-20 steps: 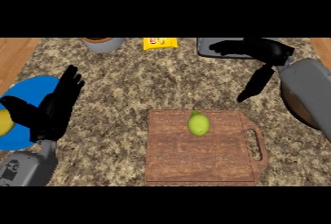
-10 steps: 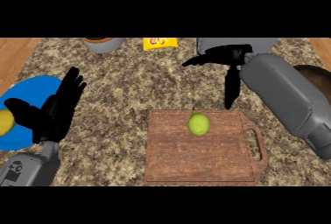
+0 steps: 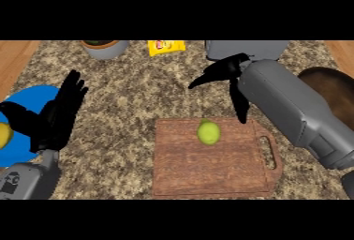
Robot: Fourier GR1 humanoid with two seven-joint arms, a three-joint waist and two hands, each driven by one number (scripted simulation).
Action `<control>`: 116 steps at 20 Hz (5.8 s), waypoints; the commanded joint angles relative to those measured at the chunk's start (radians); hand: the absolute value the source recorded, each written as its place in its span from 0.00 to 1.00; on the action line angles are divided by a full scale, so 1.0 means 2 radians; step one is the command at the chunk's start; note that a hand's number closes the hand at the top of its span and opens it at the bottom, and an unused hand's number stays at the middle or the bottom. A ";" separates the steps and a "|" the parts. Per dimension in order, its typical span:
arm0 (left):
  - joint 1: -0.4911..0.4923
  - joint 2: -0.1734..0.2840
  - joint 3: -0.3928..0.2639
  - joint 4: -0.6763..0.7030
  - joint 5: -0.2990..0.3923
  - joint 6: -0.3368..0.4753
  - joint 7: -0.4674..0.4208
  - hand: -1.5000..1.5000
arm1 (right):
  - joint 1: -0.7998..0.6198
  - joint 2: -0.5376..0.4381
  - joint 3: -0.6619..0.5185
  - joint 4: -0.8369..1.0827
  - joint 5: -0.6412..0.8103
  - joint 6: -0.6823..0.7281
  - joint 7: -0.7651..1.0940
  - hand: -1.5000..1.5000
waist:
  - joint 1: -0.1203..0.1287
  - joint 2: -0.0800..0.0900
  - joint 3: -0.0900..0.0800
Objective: Pick the pear from the cutting board and place it in the pan
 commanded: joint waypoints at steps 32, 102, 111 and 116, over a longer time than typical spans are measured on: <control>-0.031 -0.026 0.058 0.022 -0.040 -0.044 0.028 0.50 | 0.051 0.125 -0.035 0.062 0.226 -0.059 -0.001 0.00 | -0.002 0.003 0.000; 0.041 -0.075 0.087 -0.049 -0.075 -0.071 0.039 0.50 | 0.418 -0.157 -0.453 -0.471 0.205 -0.426 0.213 1.00 | -0.014 -0.003 0.000; 0.010 -0.071 0.096 -0.016 -0.086 -0.085 0.028 0.50 | 0.332 -0.170 -0.513 -0.190 0.191 -0.503 0.039 1.00 | -0.004 0.000 0.000; 0.008 -0.088 0.083 -0.028 -0.092 -0.073 0.041 0.50 | 0.307 -0.173 -0.531 -0.048 0.180 -0.544 -0.088 1.00 | 0.000 0.002 0.001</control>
